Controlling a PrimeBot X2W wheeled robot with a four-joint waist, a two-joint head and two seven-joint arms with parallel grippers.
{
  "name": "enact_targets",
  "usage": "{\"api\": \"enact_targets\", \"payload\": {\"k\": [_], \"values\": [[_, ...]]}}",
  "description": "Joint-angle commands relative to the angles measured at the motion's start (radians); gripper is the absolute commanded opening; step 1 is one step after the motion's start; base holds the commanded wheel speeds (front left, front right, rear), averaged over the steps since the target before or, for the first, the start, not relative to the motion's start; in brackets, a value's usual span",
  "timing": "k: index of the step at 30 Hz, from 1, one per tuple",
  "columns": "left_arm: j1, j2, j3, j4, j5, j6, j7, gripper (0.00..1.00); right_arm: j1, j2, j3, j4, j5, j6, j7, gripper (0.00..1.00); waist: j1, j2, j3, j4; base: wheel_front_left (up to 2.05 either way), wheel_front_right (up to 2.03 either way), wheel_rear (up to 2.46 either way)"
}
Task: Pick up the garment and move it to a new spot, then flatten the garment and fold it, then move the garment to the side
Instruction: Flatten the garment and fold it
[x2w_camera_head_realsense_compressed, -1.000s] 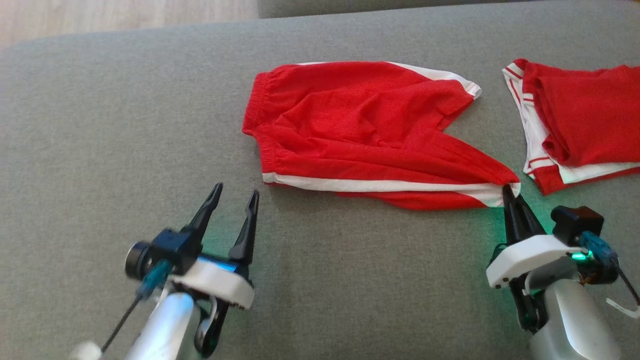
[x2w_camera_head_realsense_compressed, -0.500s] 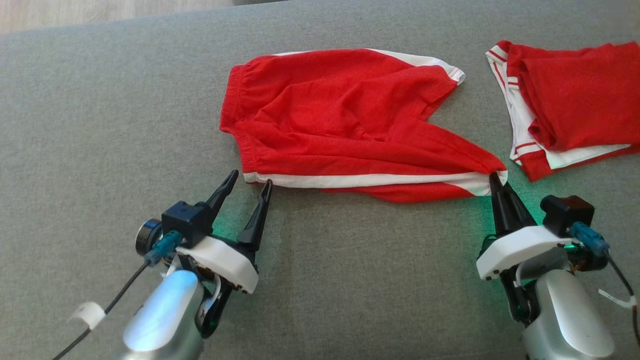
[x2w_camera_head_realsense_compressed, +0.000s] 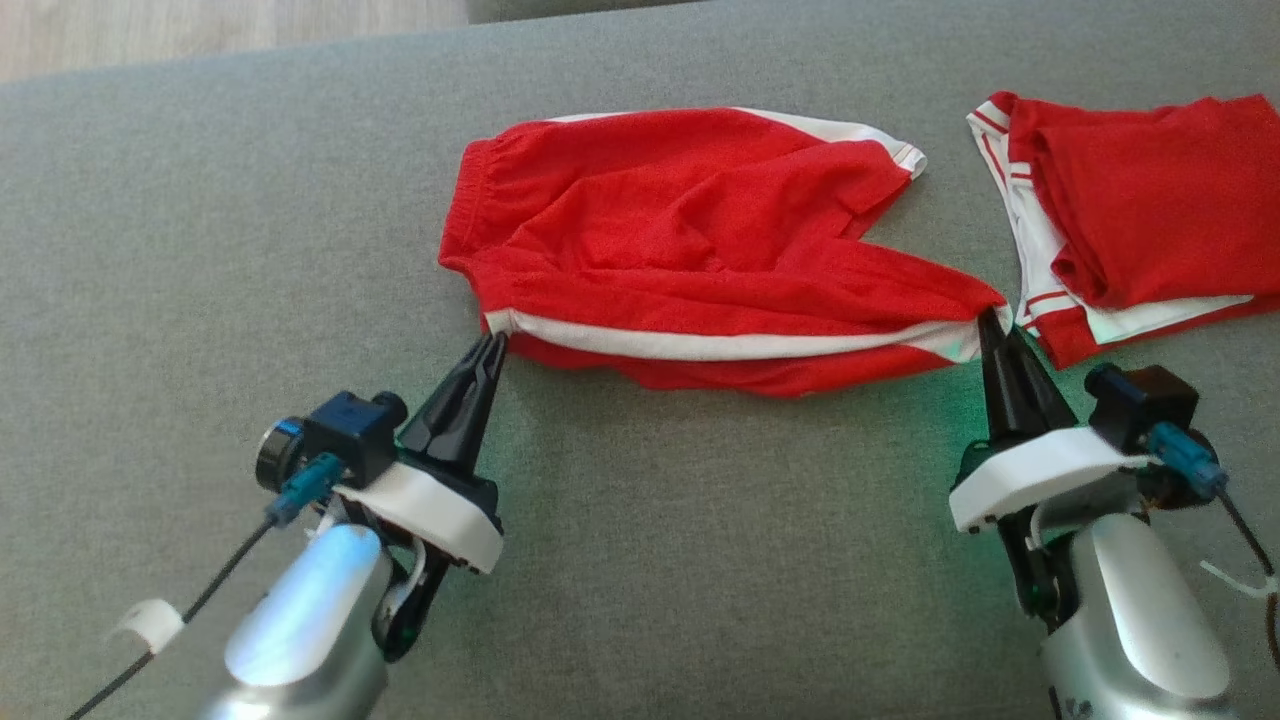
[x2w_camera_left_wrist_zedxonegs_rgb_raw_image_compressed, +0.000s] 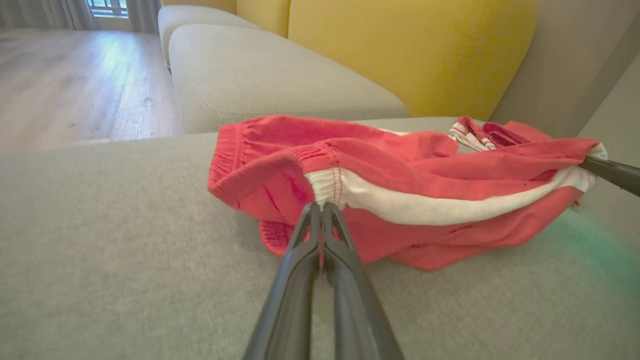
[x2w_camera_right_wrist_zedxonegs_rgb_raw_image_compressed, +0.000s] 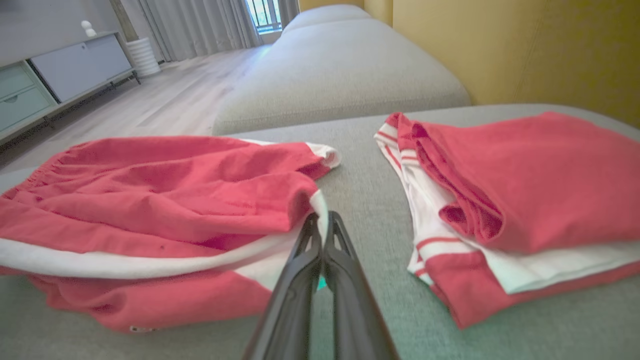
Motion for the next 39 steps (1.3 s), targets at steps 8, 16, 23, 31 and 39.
{"api": "enact_targets", "payload": {"k": [8,16,23,31,39], "values": [[-0.071,0.088,0.085,-0.198,0.027,0.030,-0.029,0.00,-0.117,-0.006,0.045,-0.202,-0.070,0.007,0.013,0.00,0.0000,0.0000,-0.055,0.001,0.00,0.00,0.00],[-0.150,0.156,0.137,-0.410,0.036,0.064,0.024,0.00,-0.237,-0.088,0.097,-0.389,-0.075,0.007,0.106,0.00,0.0000,0.0000,-0.108,-0.004,0.00,0.00,0.00],[-0.154,0.205,0.186,-0.568,0.032,0.115,0.080,0.00,-0.242,-0.134,0.113,-0.518,-0.057,0.007,0.171,0.00,0.0000,0.0000,-0.162,-0.015,0.00,0.00,0.00],[-0.036,0.283,0.226,-0.823,0.025,0.200,0.192,0.00,-0.106,-0.142,0.108,-0.740,-0.046,0.007,0.291,0.00,0.0000,0.0000,-0.196,-0.024,0.00,0.00,0.00],[-0.056,0.346,0.265,-0.868,0.004,0.214,0.289,0.00,-0.131,-0.163,0.100,-0.818,-0.022,0.007,0.380,0.00,0.0000,0.0000,-0.125,-0.016,0.00,0.00,0.00]]}}
